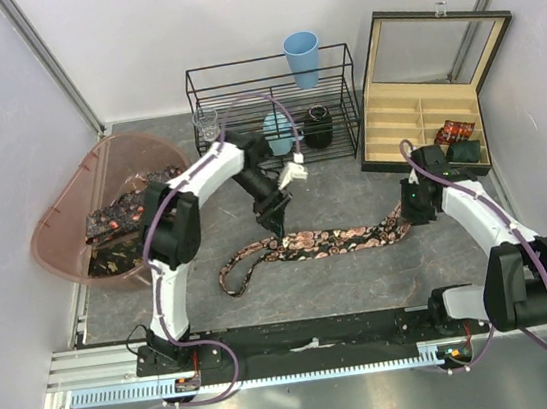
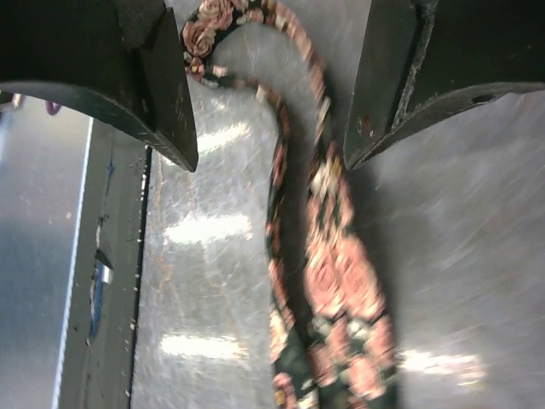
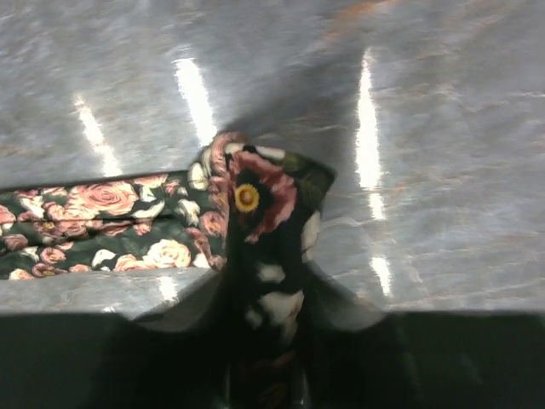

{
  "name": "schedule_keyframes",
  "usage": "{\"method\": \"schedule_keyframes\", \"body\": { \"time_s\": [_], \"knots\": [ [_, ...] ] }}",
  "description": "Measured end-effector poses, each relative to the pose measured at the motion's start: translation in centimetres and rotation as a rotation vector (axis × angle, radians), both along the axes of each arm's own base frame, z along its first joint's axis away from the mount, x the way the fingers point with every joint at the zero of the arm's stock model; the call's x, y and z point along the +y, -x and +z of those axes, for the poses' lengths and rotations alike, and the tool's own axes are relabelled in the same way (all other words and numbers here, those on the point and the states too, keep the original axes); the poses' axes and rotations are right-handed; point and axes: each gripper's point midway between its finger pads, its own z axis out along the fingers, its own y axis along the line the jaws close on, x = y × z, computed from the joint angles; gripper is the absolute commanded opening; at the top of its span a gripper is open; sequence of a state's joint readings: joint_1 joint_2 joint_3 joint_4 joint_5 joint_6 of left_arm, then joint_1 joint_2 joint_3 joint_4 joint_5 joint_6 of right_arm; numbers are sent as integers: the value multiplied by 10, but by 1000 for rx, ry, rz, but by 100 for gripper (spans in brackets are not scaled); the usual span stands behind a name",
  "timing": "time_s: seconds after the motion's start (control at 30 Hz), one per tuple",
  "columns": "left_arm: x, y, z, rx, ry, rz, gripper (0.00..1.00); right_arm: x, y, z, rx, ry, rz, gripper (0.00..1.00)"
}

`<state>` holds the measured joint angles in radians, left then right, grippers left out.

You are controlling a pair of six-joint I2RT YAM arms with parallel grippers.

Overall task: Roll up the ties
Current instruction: Place the tie at the center of the board, then flatten out the tie at the center of the board.

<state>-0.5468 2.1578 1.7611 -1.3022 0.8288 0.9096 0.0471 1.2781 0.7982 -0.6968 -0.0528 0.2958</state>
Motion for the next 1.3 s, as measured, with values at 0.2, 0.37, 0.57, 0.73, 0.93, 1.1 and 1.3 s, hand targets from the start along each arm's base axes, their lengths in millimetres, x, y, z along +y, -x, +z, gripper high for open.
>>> {"method": "schedule_keyframes", "body": {
  "time_s": [0.2, 0.37, 0.57, 0.73, 0.93, 1.1, 1.3],
  "knots": [
    [43, -18, 45, -167, 35, 111, 78, -34, 3, 8, 26, 25, -125, 74],
    [68, 13, 55, -216, 4, 103, 78, -33, -21, 55, -62, 21, -6, 77],
    [85, 0, 54, -201, -2, 199, 77, -12, -50, 90, -183, 144, 390, 72],
    [101, -19, 56, -188, 0, 322, 78, 45, -31, 53, -81, 182, 720, 70],
    [101, -18, 53, -182, -5, 340, 77, 50, -11, -1, 75, 253, 815, 68],
    [104, -13, 46, -164, -26, 347, 77, 42, -9, -23, 118, 328, 825, 64],
    [105, -11, 42, -161, -34, 348, 77, 33, -16, -37, 135, 394, 815, 42]
  ]
}}
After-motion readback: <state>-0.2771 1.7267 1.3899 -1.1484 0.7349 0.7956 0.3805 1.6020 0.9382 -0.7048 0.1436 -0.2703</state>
